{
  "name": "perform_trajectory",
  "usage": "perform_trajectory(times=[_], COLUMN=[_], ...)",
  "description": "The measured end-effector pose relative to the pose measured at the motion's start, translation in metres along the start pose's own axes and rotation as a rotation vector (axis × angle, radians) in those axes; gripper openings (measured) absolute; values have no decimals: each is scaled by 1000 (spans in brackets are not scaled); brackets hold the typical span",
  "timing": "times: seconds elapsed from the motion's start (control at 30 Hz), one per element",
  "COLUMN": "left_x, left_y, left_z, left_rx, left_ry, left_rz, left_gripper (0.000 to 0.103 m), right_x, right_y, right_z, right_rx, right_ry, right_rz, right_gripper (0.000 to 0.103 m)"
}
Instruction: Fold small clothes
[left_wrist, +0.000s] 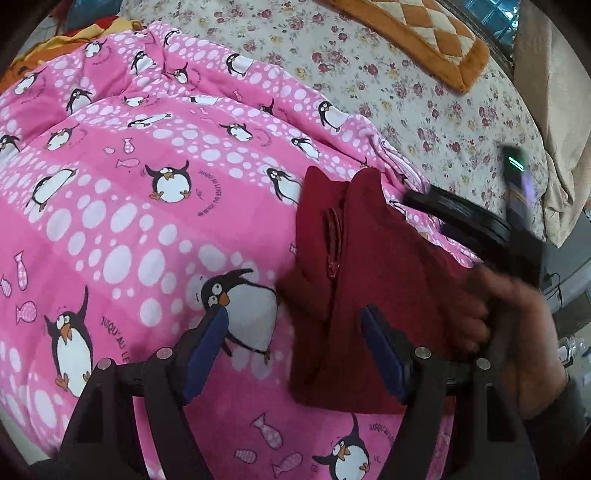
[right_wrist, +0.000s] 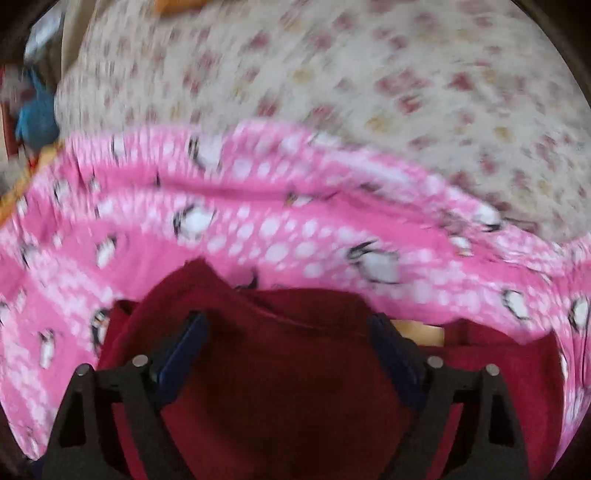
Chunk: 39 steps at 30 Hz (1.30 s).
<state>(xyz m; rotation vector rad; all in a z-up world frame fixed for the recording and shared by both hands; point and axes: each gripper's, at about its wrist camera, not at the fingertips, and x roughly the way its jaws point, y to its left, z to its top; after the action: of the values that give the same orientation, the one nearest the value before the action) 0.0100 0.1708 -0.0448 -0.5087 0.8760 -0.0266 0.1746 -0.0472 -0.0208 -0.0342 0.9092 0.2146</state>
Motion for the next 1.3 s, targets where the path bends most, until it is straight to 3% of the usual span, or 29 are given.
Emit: perform_trajectory(times=[0.17,0.37,0.47,0.53,0.57,0.67,0.73,0.77,0.87,0.97,1.23,1.3], left_x=[13,57,78,87,87,85,83,80,77,85,88,87], left_y=[-1,-15,-16,-11,-10,-9,-10,-9,0,14,-4,-3], left_z=[23,65,79,79,78,79,79,79,80,81,76,76], left_rx=[0,57,87,76,80,69,49,31,-28,-110,8,11], left_ry=[7,123,139,167,157,164,178,184,174,214,234,235], left_rz=[-12,-55,-30,-67,-90,-145,-228,-268,-268,-286,-254,-240], left_gripper=[58,58,58,61,65,66,54,40,18,18,23,16], right_x=[-55,-112,-114,-104,-103,-99,-97,-96,-94,-94,-94,-95], right_y=[-33,-55,-56,-59,-59,-56,-54,-52,-50,-49,-48,-48], right_z=[-41,-111,-137,-144,-146,-145,-146,-146,-146,-147,-148,-148], right_rx=[-46,-139,-153,-129,-122,-132,-137,-143,-151,-151,-155,-156], right_ry=[-27,-35,-26,11,2,-1,-7,-6,-10,-12,-18,-19], right_rz=[5,-14,1,10,12,12,4,-3,-10,-13,-14,-15], right_gripper=[92,92,92,92,94,99,101,101,102,103,103,103])
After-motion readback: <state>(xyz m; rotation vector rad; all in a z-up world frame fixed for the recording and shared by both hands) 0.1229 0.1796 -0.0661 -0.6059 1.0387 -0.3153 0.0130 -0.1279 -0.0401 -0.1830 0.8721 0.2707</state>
